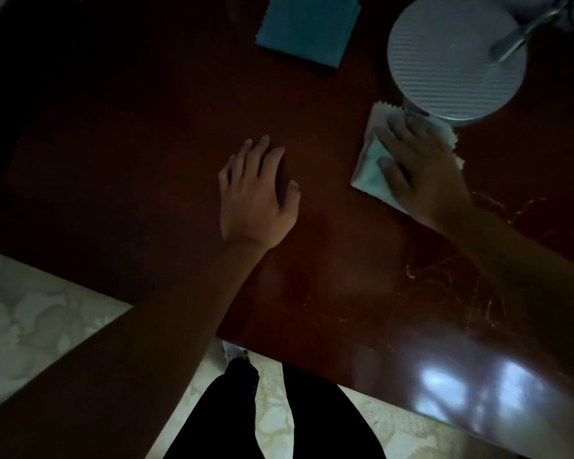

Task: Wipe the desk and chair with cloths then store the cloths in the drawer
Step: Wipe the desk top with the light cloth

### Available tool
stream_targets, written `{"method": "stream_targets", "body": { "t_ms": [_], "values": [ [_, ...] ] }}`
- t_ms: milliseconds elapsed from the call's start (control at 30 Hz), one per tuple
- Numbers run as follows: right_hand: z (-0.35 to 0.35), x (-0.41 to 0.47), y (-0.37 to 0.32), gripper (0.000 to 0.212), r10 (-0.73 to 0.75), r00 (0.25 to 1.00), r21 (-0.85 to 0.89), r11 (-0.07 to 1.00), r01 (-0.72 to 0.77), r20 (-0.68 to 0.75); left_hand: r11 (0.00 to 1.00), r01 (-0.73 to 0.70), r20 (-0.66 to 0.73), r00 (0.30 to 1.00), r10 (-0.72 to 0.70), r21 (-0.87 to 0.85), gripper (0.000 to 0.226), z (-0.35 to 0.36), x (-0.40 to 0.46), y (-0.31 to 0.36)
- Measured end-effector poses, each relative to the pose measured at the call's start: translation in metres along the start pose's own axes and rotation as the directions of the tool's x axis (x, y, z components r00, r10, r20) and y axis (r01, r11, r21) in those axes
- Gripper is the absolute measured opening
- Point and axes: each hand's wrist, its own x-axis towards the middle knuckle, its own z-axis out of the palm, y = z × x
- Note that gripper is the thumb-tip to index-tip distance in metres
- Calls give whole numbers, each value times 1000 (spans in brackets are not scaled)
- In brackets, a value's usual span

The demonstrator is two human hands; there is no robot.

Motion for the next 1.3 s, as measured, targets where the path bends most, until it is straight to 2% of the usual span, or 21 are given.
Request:
{"method": "stream_targets", "body": {
  "t_ms": [67, 100, 200, 267, 300, 333, 400, 467, 500, 633, 700, 733, 767, 833, 900, 967, 1067, 1133, 1200, 1300],
  "values": [
    [5, -12, -21, 49, 97, 995, -25, 995, -98, -23, 1000, -2, 5, 1000, 2, 4, 52, 1, 0, -1],
    [9, -30, -40, 49, 82, 997, -28, 996, -82, 0, 1000, -1, 6, 1000, 1, 9, 53, 1, -1, 0],
    [13, -92, -79, 49, -140, 985, 22, 990, 138, 102, 1000, -11, -5, 1000, 11, 29, 54, 1, 0, 3],
    [9, -96, -66, 48, -265, 953, 62, 964, 259, 145, 999, -16, -17, 1000, 17, 41, 54, 1, -1, 3],
    [7, -84, -51, 48, -277, 952, 60, 961, 271, 135, 999, -18, -19, 1000, 19, 43, 54, 2, -1, 3],
    [5, -66, -35, 48, -228, 968, 43, 974, 225, 109, 999, -17, -20, 1000, 18, 42, 54, 2, -1, 3],
    [0, -26, -10, 49, -36, 999, -25, 999, 37, 24, 999, -13, -19, 1000, 14, 34, 53, 2, 0, 3],
    [1, -10, -15, 49, 107, 994, -54, 993, -108, -14, 1000, -8, -28, 1000, 9, 29, 52, 2, -1, 2],
    [5, -20, -29, 50, 123, 992, -59, 991, -124, -17, 1000, -15, -28, 999, 16, 26, 52, 3, -1, 2],
    [14, -121, -97, 51, -128, 981, -44, 990, 136, 146, 1000, -13, -27, 1000, 13, 23, 53, 2, -1, 2],
    [8, -125, -78, 48, -247, 952, -26, 966, 256, 181, 1000, -12, -26, 1000, 12, 23, 52, 2, -1, 2],
    [6, -110, -60, 49, -237, 958, -41, 968, 246, 159, 1000, -13, -28, 1000, 14, 24, 52, 2, -1, 3],
    [4, -88, -41, 50, -155, 980, -61, 985, 164, 121, 1000, -14, -26, 1000, 15, 26, 52, 2, 0, 2],
    [-2, -40, -7, 54, 114, 993, -105, 988, -109, 35, 1000, -9, -5, 1000, 9, 27, 53, 2, 0, 2],
    [1, -20, -14, 56, 283, 959, -110, 953, -282, -1, 1000, -1, 11, 1000, 0, 26, 53, 2, -1, 2],
    [14, -40, -58, 55, 238, 971, -145, 962, -232, 20, 1000, -3, 24, 1000, 2, 31, 54, 2, -1, 1],
    [27, -110, -138, 55, 1, 983, -116, 993, 20, 183, 999, -3, 37, 999, 2, 35, 56, 0, -1, 2],
    [26, -134, -154, 53, -36, 976, -66, 996, 51, 216, 999, -36, 62, 997, 35, 22, 58, -2, -3, 3],
    [24, -115, -137, 52, 48, 986, -50, 998, -41, 158, 996, -92, 92, 992, 89, 19, 60, -3, -2, 2],
    [21, -61, -106, 53, 345, 939, -70, 936, -344, -4, 989, -147, 115, 982, 147, -10, 59, -4, -1, 1]
  ]
}}
